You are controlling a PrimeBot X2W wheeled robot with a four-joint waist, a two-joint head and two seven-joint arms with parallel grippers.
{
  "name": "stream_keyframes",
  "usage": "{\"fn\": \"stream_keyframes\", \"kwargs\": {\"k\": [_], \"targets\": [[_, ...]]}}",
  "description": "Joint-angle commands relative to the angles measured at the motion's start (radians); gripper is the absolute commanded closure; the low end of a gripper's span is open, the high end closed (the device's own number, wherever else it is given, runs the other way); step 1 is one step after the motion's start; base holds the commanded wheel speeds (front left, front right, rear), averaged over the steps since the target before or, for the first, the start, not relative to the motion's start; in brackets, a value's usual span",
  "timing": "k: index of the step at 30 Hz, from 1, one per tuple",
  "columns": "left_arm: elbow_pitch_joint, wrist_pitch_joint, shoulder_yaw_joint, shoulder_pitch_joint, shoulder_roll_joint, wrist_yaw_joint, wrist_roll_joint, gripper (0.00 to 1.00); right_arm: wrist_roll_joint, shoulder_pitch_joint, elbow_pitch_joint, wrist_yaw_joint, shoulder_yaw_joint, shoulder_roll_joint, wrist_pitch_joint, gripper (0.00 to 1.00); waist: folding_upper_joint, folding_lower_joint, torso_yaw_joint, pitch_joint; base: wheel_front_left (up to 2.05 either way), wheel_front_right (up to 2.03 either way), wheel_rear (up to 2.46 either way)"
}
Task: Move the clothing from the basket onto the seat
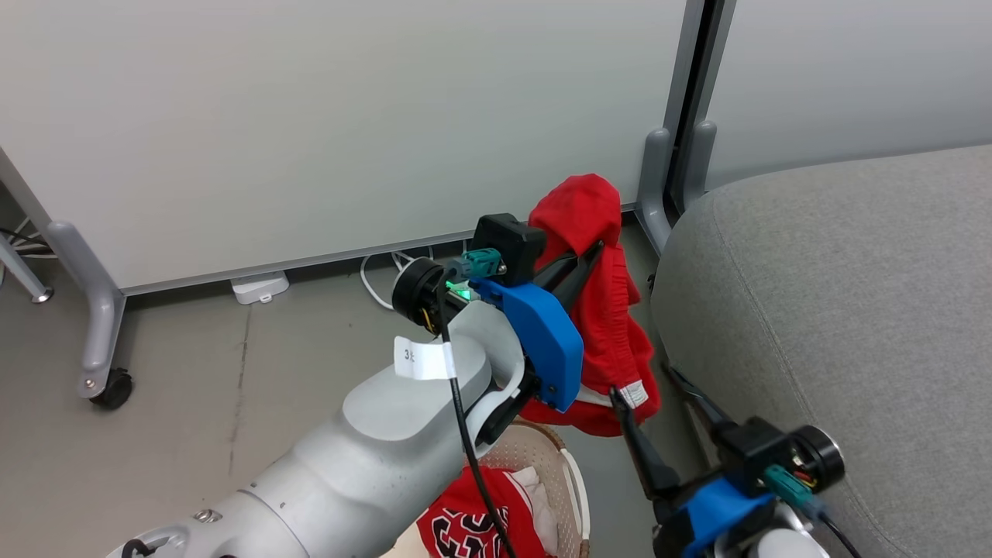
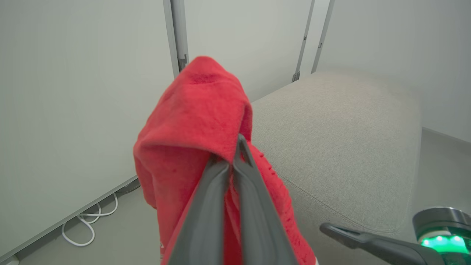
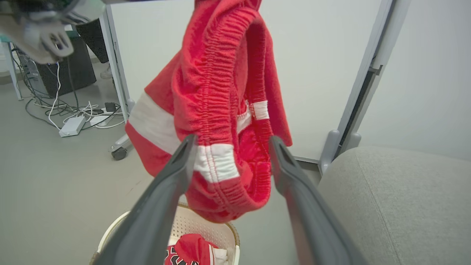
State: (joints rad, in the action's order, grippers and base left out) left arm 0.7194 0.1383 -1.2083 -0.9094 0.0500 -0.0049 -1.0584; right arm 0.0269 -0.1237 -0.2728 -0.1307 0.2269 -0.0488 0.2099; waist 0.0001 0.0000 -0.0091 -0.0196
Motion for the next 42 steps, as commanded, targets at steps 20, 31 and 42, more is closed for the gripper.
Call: {"fn": "stream_keyframes", "kwargs": {"k": [20, 31, 42], "targets": [[0.0, 0.032, -0.06, -0.037, 0.001, 0.01, -0.058, 1.0, 0.083, -0.33, -0.364, 0.0, 0.176, -0.003, -0.004, 0.0, -0.0001, 0.0, 0.033, 0.022, 0.0, 0.0, 0.0], [0.007, 0.031, -0.07, -0.033, 0.001, 0.009, -0.067, 1.0, 0.173, -0.376, -0.457, 0.0, 0.234, -0.003, 0.015, 1.0, -0.0001, 0.0, 0.041, 0.021, 0.0, 0.0, 0.0], [0.024, 0.042, -0.073, -0.02, 0.001, 0.014, -0.075, 1.0, 0.197, -0.388, -0.5, 0.0, 0.242, -0.003, 0.042, 1.0, -0.0001, 0.0, 0.036, 0.015, 0.0, 0.0, 0.0]]}}
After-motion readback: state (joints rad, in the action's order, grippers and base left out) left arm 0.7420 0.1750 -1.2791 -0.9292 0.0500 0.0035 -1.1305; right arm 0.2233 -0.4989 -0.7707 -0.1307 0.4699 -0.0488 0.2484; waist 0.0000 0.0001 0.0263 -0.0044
